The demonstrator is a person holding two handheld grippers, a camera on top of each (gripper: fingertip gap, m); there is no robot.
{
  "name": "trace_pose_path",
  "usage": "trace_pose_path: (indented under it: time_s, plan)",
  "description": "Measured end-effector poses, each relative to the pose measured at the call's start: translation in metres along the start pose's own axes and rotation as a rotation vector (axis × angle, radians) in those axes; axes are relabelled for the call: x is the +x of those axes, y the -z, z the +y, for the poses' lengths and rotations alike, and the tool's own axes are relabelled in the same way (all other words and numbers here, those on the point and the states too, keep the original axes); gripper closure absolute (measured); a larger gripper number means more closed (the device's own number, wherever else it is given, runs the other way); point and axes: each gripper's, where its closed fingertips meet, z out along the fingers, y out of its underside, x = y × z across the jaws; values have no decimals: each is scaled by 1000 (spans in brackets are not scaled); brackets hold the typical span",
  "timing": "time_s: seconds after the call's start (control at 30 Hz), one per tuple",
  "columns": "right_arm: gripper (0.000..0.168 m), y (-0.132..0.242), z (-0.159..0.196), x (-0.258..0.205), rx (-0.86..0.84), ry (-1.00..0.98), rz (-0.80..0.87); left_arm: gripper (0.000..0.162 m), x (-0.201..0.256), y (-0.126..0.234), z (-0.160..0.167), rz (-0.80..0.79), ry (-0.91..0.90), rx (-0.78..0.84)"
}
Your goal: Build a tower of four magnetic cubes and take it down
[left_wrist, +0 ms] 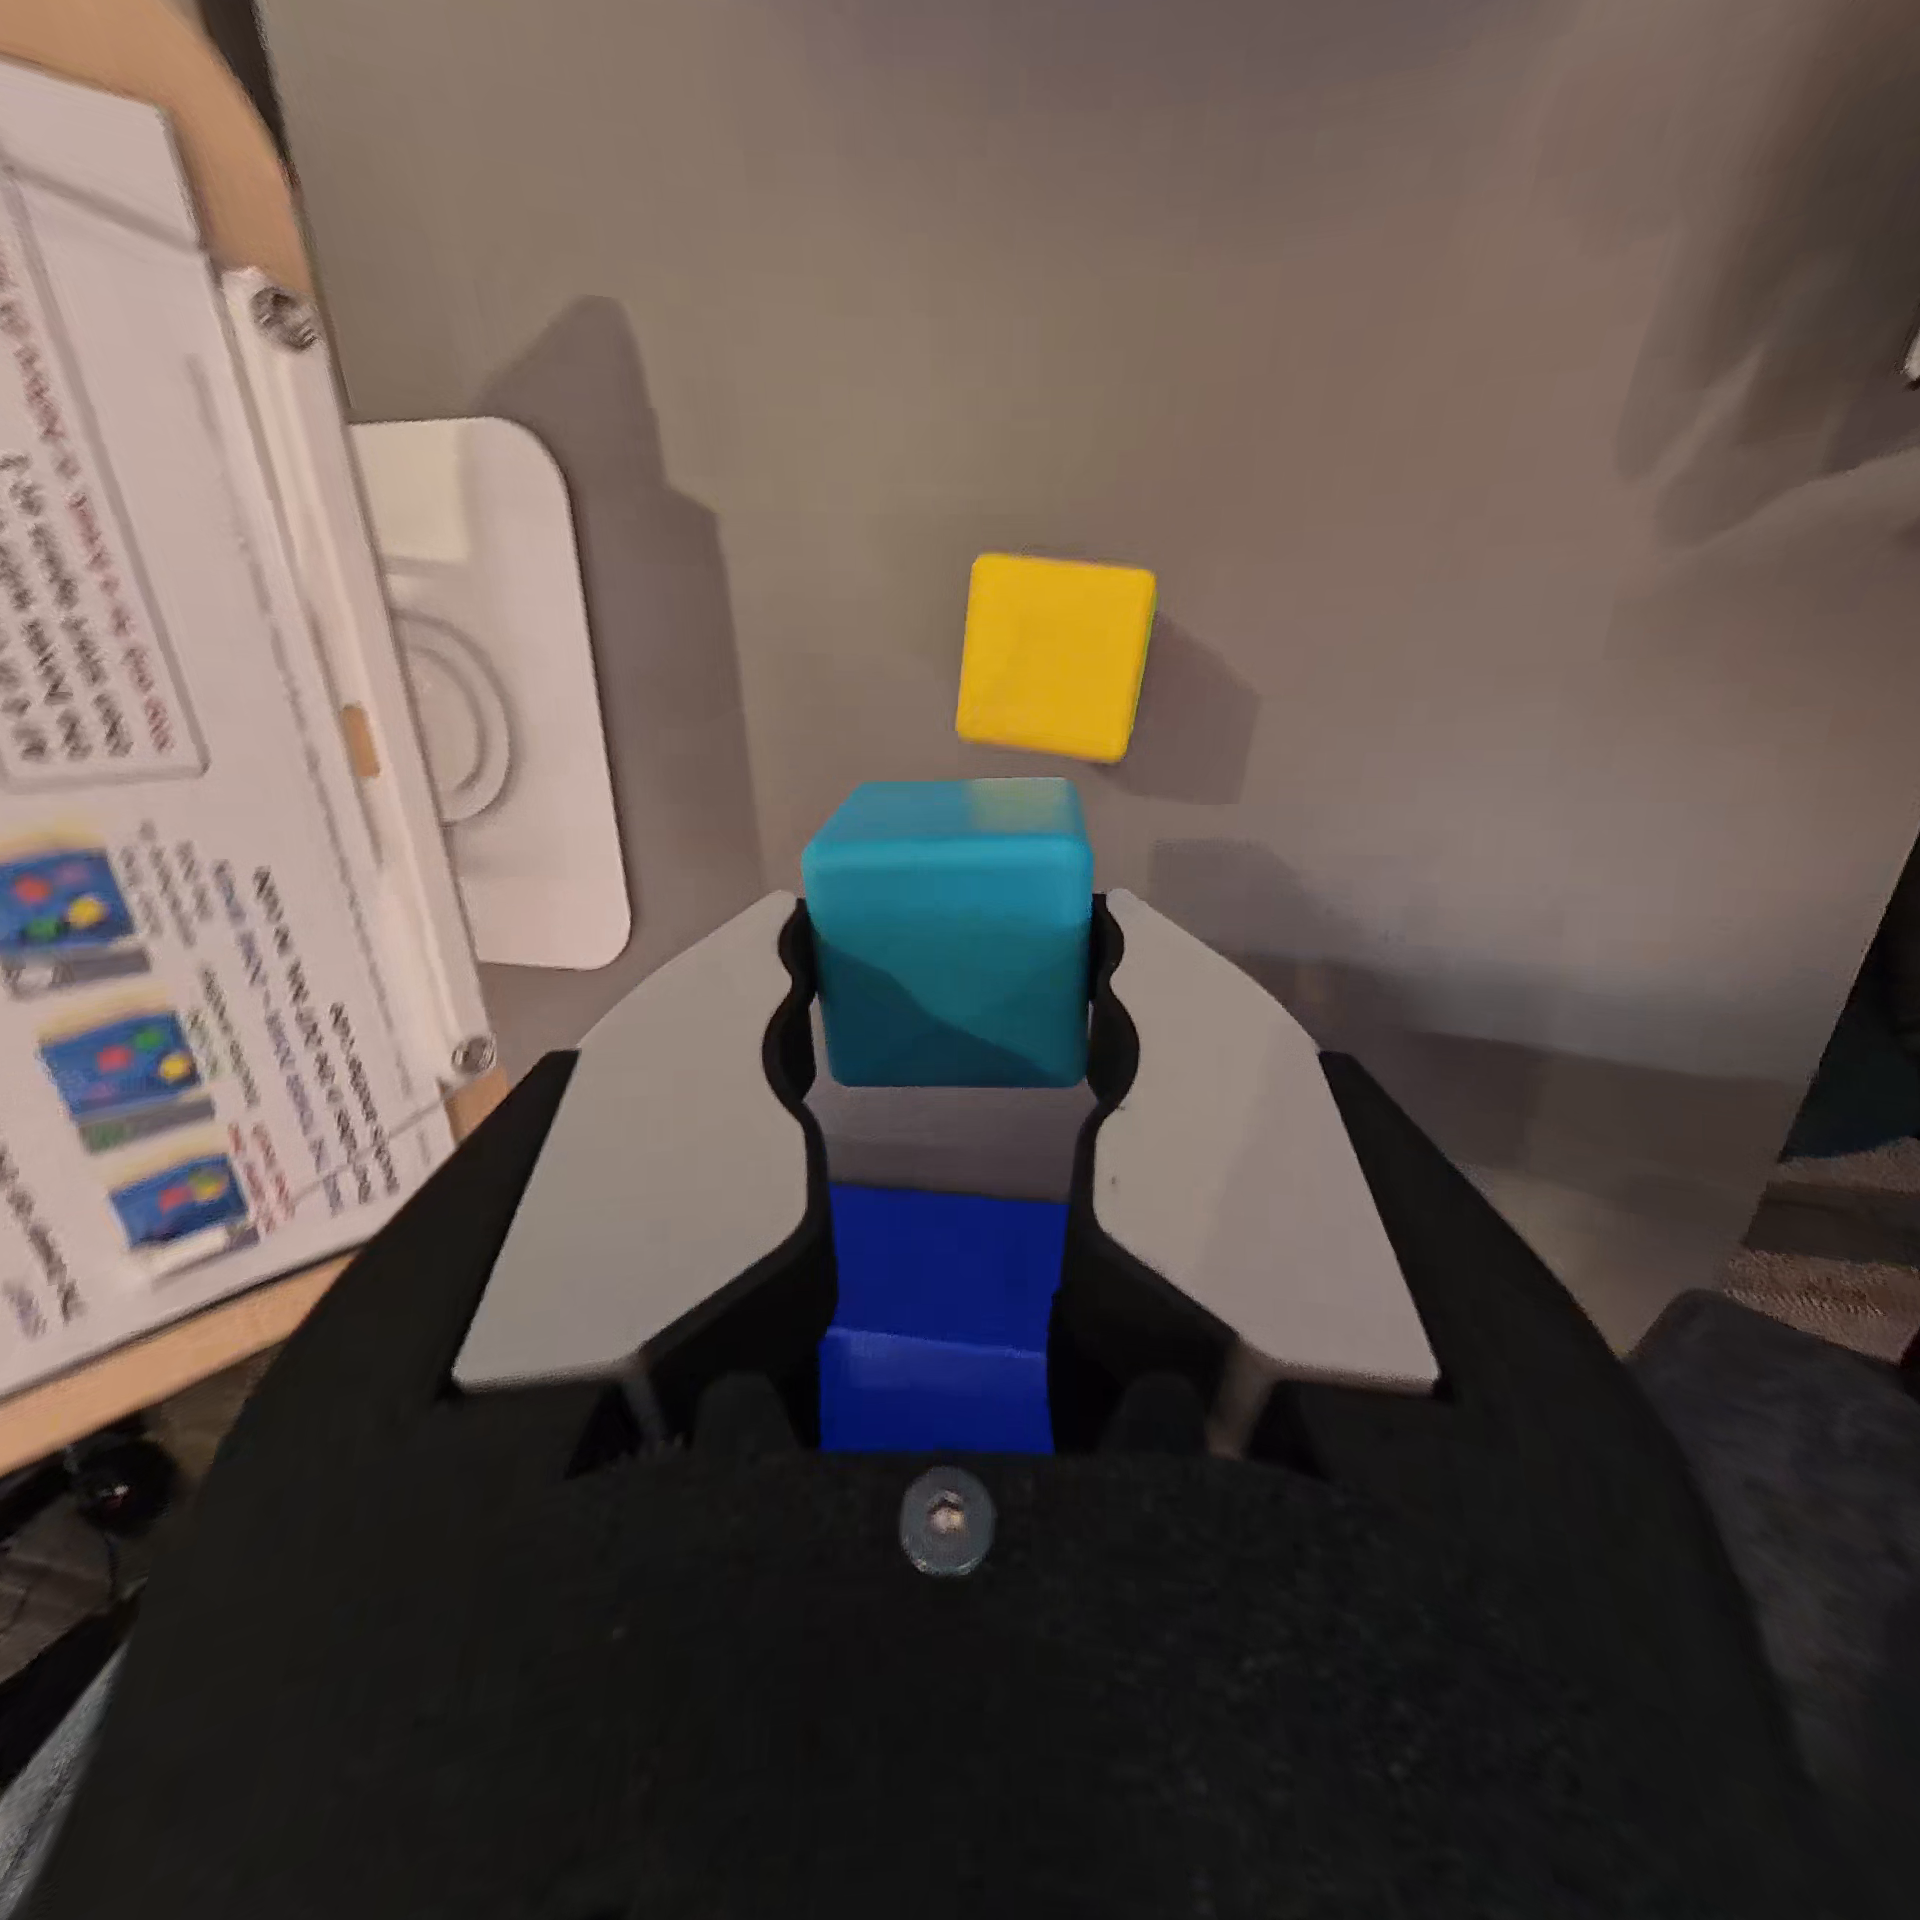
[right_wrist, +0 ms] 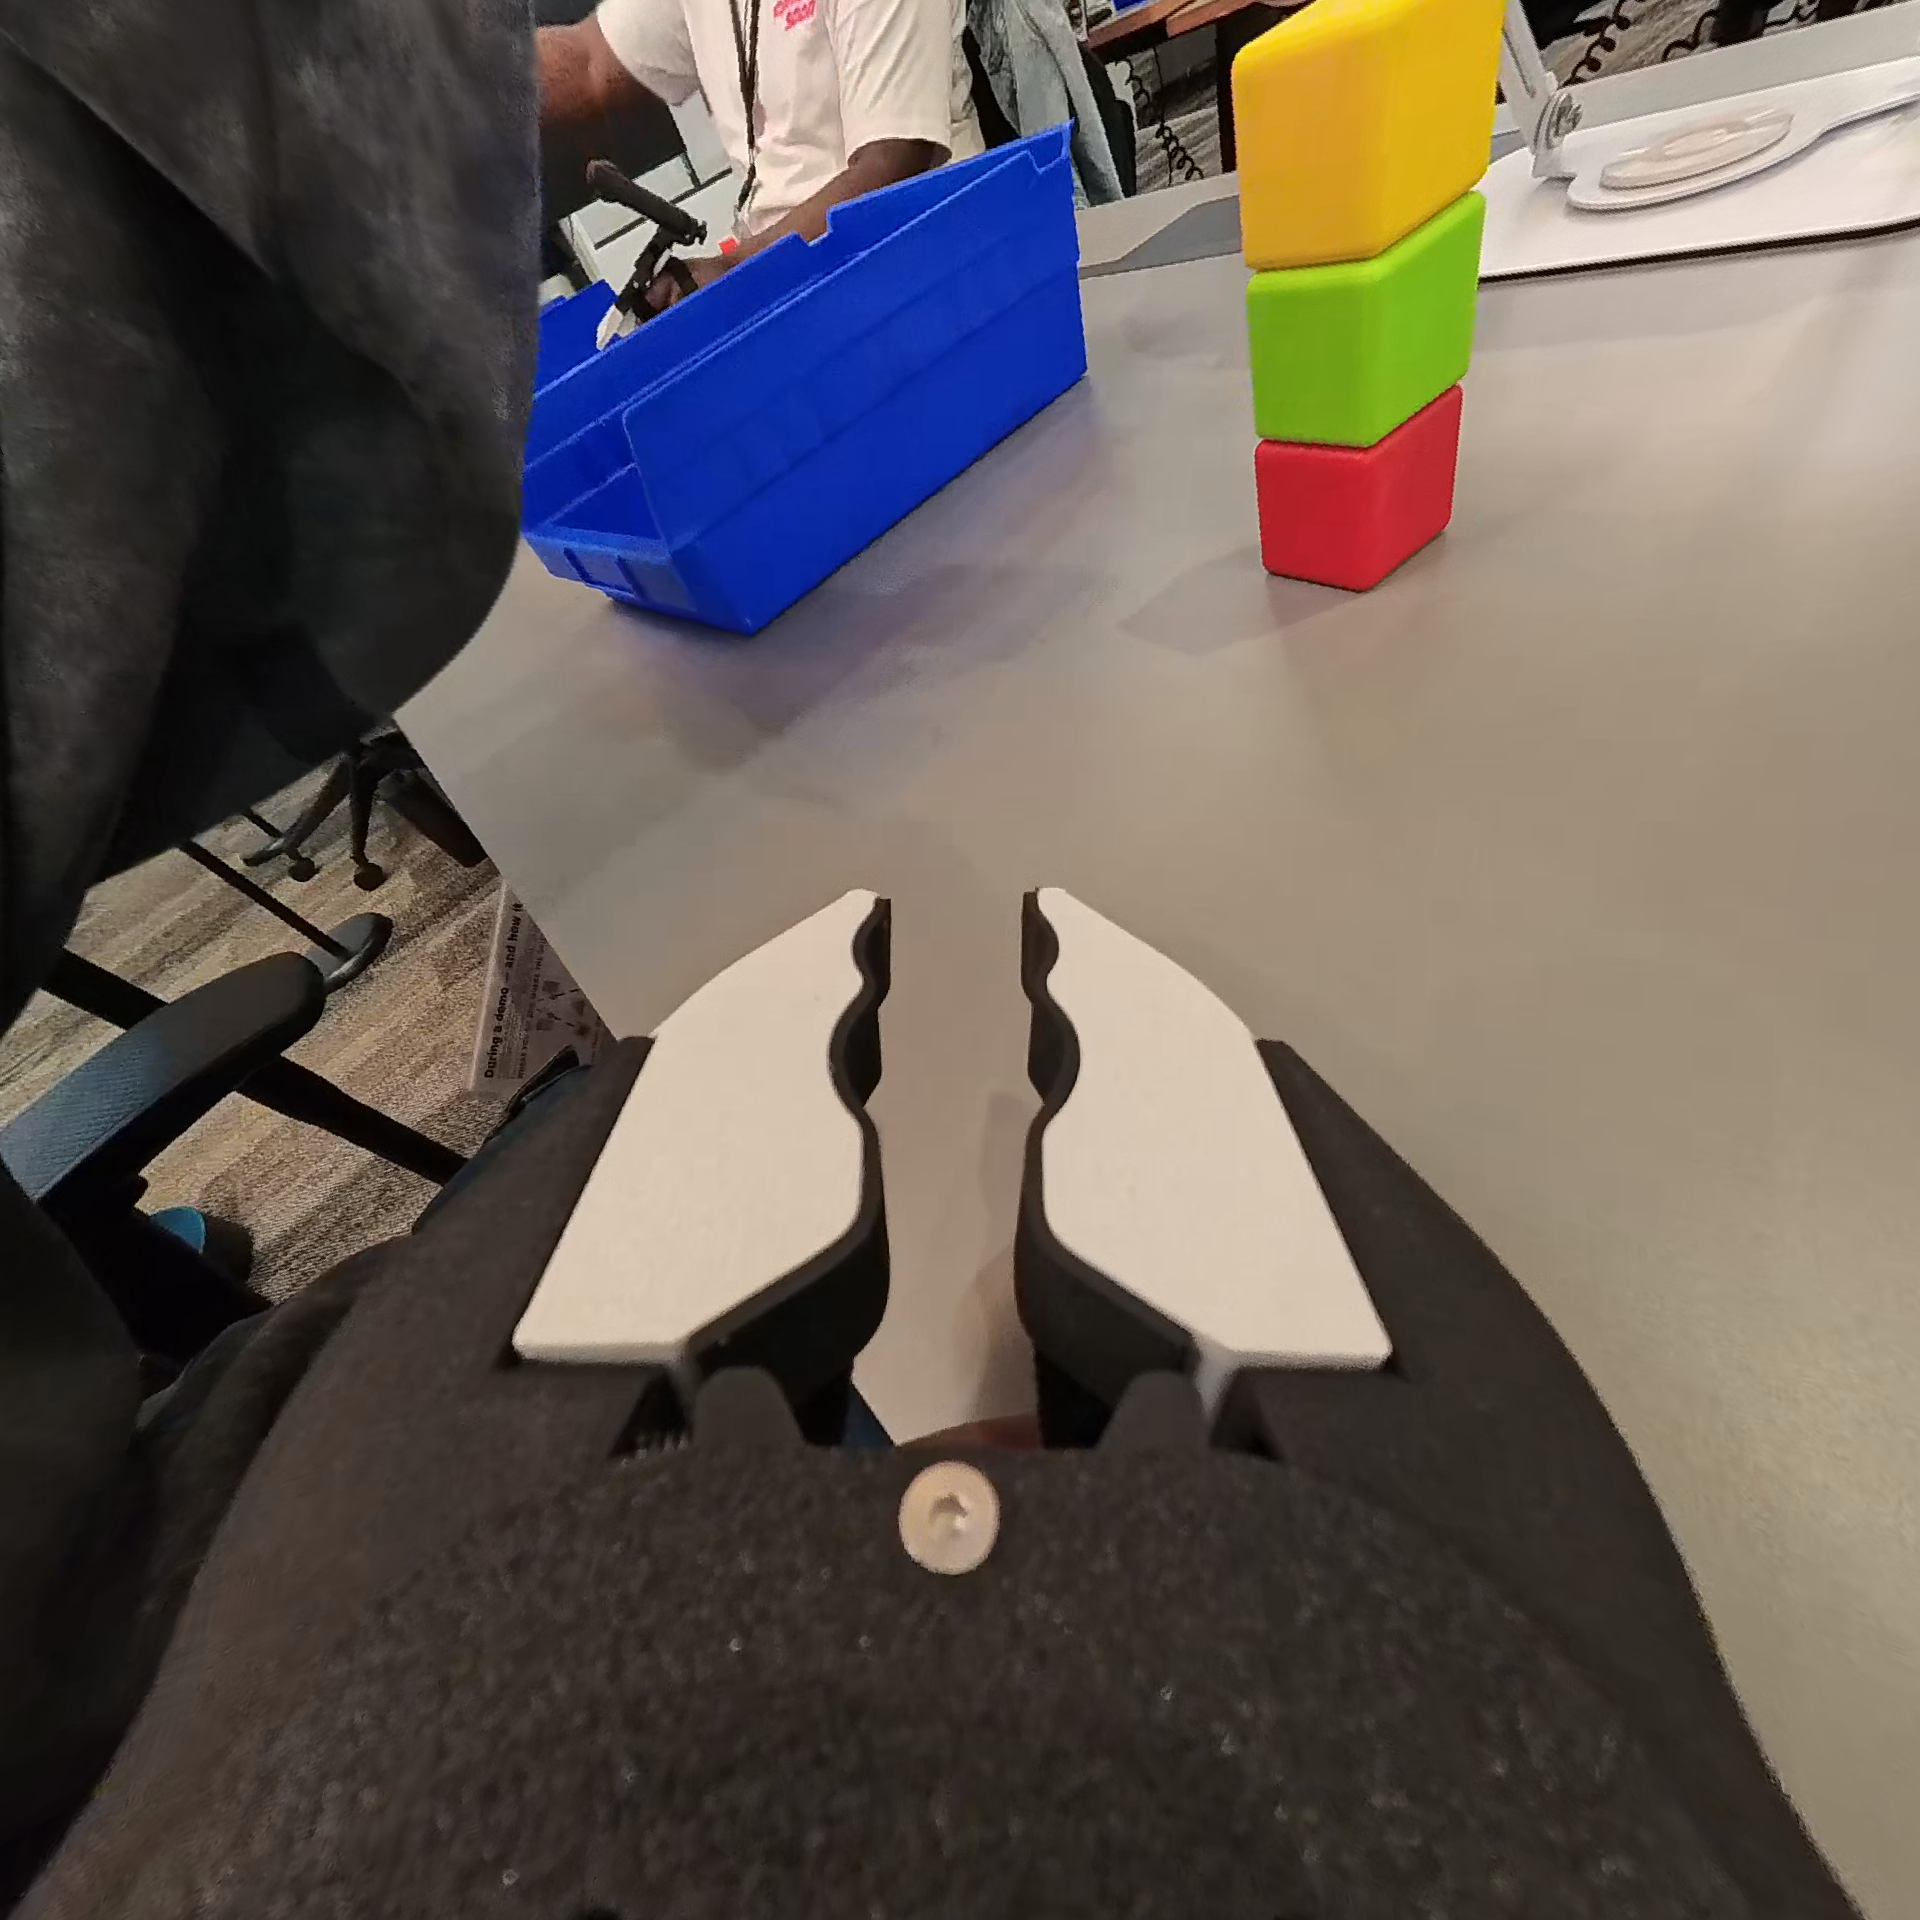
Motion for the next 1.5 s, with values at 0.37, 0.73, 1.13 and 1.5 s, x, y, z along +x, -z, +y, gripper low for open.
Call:
trace_pose_path:
  time_s: [0.37,0.73,1.13,1.5]
  plan:
    - [144,0,0,-1,2,7,0,113,11,-50,-27,103,-94,-61]
    - [144,0,0,-1,0,7,-2,96,15,-59,-27,115,-64,-109]
    - [144,1,-1,1,10,-5,6,114,31,53,-35,-137,287,673]
    - [143,7,-7,18,47,-55,92,98,174,-27,44,-336,816,931]
